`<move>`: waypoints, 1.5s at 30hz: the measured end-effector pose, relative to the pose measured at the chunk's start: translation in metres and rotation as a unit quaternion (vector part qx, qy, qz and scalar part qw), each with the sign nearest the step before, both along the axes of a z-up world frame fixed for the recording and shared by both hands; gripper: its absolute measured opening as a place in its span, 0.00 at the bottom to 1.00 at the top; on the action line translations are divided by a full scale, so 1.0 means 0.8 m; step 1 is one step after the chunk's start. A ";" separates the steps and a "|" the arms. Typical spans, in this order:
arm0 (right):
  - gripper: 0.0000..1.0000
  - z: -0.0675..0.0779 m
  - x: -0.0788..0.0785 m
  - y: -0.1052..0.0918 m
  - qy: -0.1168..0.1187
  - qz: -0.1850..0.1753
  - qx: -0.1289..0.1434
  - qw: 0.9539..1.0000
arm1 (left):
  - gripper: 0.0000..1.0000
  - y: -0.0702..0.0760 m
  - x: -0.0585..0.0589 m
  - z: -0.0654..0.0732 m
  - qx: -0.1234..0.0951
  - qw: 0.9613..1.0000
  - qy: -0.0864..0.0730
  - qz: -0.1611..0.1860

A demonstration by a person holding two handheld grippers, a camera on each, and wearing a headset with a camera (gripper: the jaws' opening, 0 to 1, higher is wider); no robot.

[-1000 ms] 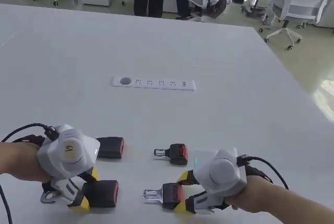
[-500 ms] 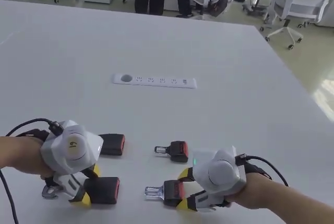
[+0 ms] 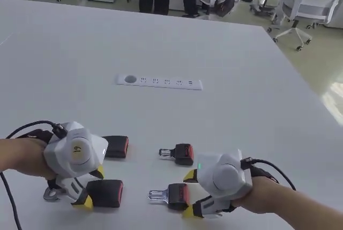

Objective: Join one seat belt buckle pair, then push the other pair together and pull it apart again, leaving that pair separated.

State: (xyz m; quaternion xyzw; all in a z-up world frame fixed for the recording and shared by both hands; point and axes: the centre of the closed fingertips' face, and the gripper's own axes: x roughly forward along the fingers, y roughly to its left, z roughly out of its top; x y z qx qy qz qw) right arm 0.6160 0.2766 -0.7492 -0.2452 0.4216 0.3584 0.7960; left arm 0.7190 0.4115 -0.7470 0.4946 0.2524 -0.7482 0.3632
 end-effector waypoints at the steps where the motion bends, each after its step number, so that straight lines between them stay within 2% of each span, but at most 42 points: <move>1: 0.41 0.000 -0.002 0.000 0.000 0.004 -0.003 1.000 | 0.40 0.000 0.000 0.001 -0.001 1.000 0.000 0.000; 12: 0.45 0.010 -0.008 -0.012 -0.001 -0.002 -0.011 1.000 | 0.43 0.004 -0.001 0.019 -0.010 1.000 -0.003 0.001; 19: 0.49 0.020 -0.012 -0.026 -0.004 -0.013 -0.016 1.000 | 0.47 0.011 0.007 0.035 -0.022 0.999 0.001 0.023; 30: 0.55 0.038 -0.011 -0.060 -0.016 -0.033 -0.032 0.999 | 0.49 0.021 0.030 0.057 -0.041 0.997 0.002 0.059; 40: 0.59 0.052 -0.006 -0.091 -0.022 -0.059 -0.030 0.998 | 0.51 0.006 0.058 0.084 -0.082 0.991 0.011 0.108; 45: 0.59 0.057 0.001 -0.101 -0.032 -0.067 -0.019 0.997 | 0.52 0.001 0.071 0.088 -0.087 0.989 0.013 0.121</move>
